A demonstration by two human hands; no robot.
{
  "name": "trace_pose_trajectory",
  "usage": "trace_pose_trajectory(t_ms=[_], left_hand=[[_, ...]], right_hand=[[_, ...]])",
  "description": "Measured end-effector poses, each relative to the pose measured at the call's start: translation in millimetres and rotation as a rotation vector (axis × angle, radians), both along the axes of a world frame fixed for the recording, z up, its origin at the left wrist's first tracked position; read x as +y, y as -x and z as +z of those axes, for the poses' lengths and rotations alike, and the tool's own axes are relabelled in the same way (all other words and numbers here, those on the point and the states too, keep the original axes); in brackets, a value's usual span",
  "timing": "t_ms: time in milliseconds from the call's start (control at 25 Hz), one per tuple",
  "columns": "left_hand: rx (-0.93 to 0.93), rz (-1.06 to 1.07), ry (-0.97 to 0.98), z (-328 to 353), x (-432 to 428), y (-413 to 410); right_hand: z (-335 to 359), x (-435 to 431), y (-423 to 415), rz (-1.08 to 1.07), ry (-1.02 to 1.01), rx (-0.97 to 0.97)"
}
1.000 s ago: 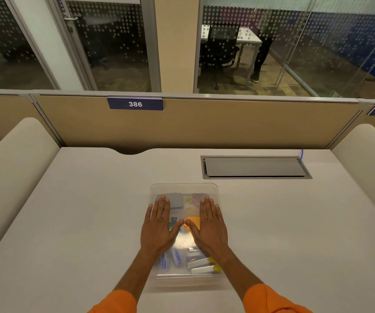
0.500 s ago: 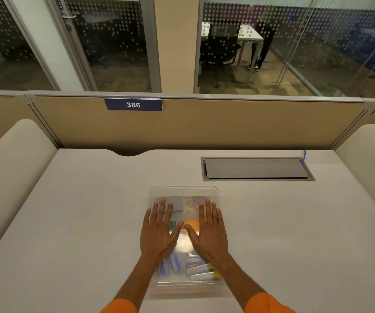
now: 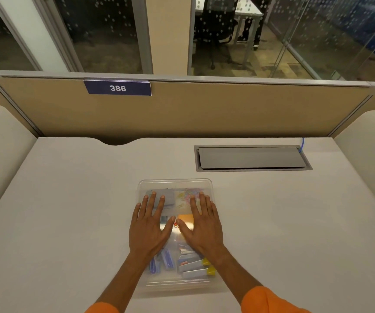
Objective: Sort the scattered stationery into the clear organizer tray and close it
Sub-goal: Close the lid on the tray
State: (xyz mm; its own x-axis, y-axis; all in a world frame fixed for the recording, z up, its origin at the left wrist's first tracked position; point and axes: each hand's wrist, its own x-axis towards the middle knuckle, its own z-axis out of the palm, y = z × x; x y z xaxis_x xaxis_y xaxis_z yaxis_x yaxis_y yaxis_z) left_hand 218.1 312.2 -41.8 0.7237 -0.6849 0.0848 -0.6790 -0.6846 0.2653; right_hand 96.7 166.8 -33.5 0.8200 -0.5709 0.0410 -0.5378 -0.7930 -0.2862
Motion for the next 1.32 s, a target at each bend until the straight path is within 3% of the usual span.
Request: trace_pose_trajectory(t_ms=[680,1320], left_hand=[[-0.003,0.011,-0.082,7,1,4],[-0.014,0.03,-0.033,-1,-1,1]], right_hand=[[8,5,-5,-0.031,0.051,0.1],[2,-1,-7,0.048,-0.015,0.016]])
